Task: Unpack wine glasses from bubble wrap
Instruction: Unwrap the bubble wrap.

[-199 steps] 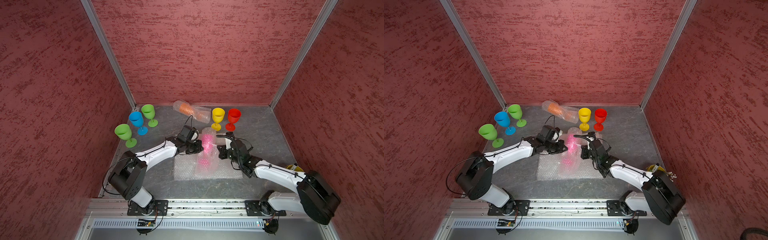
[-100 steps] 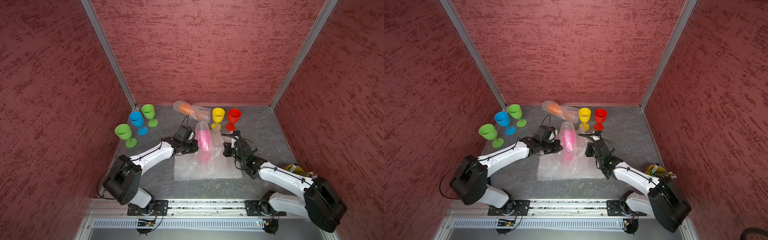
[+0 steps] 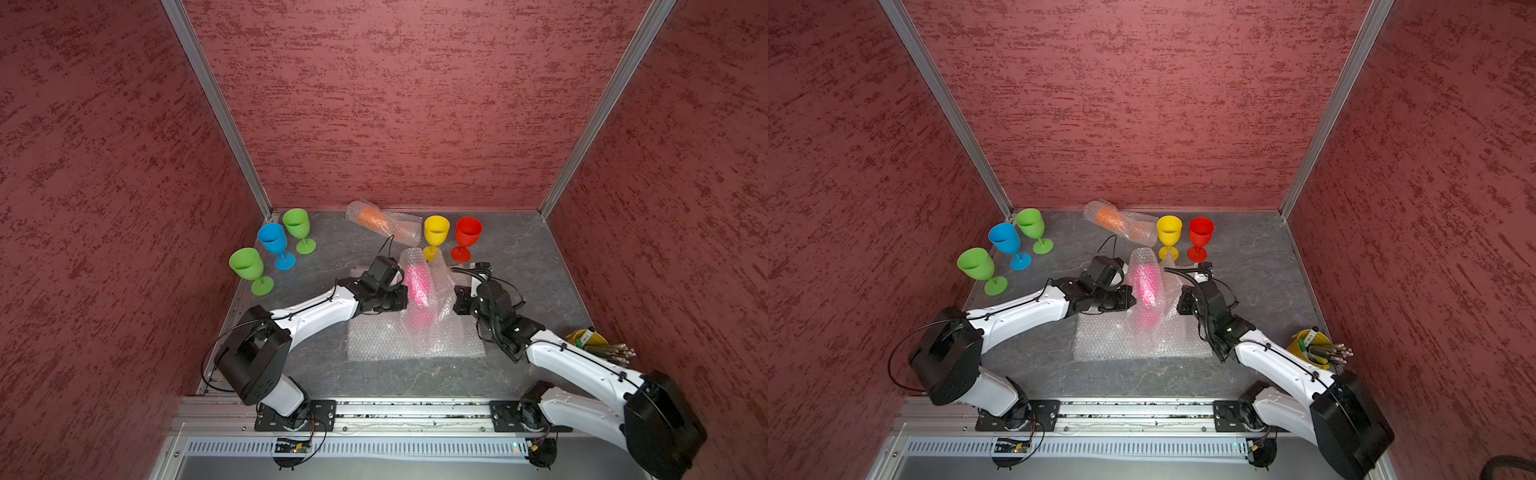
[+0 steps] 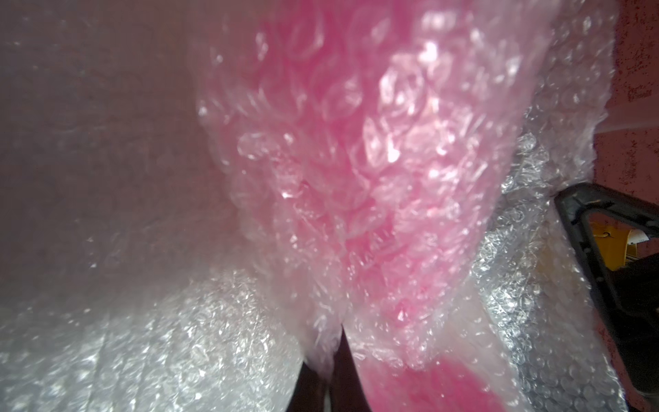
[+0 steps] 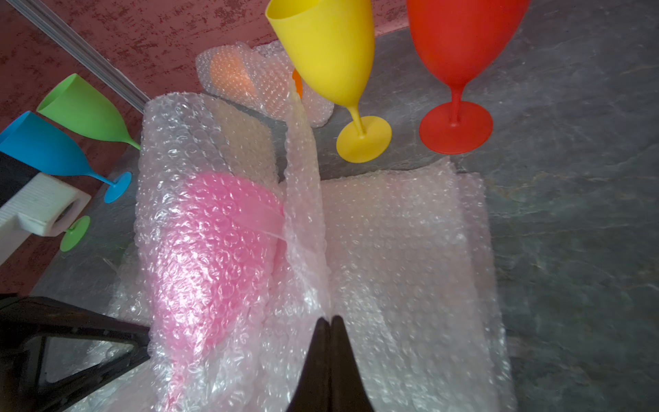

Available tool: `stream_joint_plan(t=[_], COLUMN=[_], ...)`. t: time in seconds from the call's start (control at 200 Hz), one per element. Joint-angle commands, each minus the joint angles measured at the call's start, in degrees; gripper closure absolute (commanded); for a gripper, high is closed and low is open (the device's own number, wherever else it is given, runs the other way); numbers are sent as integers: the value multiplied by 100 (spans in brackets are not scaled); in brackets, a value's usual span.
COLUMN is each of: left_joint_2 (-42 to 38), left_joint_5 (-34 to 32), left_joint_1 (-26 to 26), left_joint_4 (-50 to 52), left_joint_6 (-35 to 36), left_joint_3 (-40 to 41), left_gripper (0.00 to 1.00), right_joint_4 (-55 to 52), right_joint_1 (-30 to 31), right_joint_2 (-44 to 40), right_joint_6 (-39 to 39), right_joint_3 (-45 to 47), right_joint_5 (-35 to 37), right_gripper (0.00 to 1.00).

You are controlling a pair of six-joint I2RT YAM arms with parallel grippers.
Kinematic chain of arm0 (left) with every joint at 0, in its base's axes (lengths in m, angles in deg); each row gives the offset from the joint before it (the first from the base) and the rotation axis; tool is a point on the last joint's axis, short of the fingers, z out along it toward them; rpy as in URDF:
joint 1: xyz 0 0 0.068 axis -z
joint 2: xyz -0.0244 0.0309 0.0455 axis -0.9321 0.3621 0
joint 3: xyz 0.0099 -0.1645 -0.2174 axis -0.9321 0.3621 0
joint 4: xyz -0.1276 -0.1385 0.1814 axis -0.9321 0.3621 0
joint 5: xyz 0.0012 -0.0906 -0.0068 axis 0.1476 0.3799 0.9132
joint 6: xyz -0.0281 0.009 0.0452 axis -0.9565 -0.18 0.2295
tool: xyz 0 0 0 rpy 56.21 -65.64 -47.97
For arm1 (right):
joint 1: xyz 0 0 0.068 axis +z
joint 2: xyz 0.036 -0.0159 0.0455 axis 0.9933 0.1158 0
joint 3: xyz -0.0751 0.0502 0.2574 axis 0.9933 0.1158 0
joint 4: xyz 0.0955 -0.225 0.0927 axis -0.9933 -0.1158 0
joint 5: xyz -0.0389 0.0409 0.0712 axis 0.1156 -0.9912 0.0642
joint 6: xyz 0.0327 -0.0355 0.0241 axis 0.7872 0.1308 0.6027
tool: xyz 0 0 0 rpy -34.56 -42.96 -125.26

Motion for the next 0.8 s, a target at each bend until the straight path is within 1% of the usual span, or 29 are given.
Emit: stream_joint_plan(t=[0.0, 0.205, 0.536, 0.701, 0.797], left_joint_2=[217, 470, 484, 426, 530], left_joint_5=[-134, -230, -498, -511, -494], left_joint_1=[121, 190, 173, 155, 155], left_joint_4=[-285, -444, -412, -489, -490], left_joint_6=[-15, 24, 90, 32, 30], left_joint_3=[-212, -283, -184, -24, -28], left_gripper=[100, 100, 100, 100, 100], right_joint_4=[-213, 197, 546, 660, 717], right_joint_1=[-126, -371, -422, -432, -450], right_joint_2=[-181, -23, 150, 342, 487], right_joint_6=[123, 122, 87, 43, 17], right_joint_3=[154, 448, 573, 575, 586], right_joint_5=[162, -23, -81, -124, -100], right_gripper=[100, 100, 100, 100, 100])
